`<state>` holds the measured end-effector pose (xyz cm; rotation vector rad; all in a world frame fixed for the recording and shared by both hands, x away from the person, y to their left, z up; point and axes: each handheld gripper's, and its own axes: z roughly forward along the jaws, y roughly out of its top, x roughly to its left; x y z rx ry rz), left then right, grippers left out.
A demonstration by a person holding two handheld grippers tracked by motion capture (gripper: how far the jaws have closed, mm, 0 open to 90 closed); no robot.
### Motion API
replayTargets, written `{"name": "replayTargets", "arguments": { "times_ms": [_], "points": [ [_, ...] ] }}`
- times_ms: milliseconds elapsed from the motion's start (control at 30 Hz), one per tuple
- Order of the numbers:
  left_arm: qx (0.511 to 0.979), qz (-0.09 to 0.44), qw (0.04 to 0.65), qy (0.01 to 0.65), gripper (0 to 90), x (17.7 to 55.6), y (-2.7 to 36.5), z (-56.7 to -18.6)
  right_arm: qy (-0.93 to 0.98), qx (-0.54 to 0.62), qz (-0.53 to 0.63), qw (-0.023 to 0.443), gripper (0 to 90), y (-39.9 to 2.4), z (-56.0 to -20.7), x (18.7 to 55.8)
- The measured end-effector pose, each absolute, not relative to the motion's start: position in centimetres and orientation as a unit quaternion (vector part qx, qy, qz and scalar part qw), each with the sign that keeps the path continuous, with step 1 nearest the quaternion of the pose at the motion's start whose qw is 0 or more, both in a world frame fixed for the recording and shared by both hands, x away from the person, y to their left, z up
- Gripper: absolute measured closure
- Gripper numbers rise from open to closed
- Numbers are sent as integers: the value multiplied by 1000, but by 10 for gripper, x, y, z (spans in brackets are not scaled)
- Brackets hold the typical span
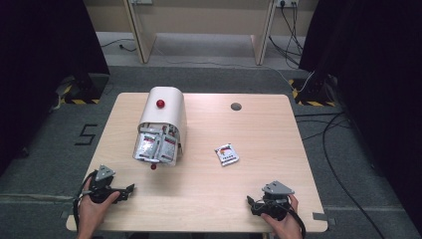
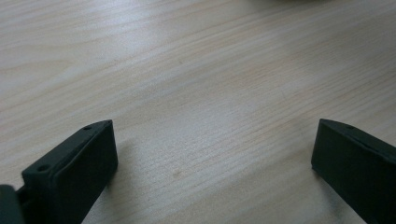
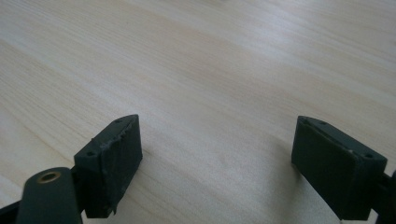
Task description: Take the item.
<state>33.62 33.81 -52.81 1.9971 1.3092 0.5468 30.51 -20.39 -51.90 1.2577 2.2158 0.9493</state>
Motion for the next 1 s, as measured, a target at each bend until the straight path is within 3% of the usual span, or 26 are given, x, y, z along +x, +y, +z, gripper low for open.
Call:
{"name": "replayTargets", "arguments": {
  "times_ms": [1000],
  "points": [
    [767, 210, 339, 503, 0, 336, 338, -528, 775, 450, 381, 226, 160, -215, -529, 287]
  ]
}}
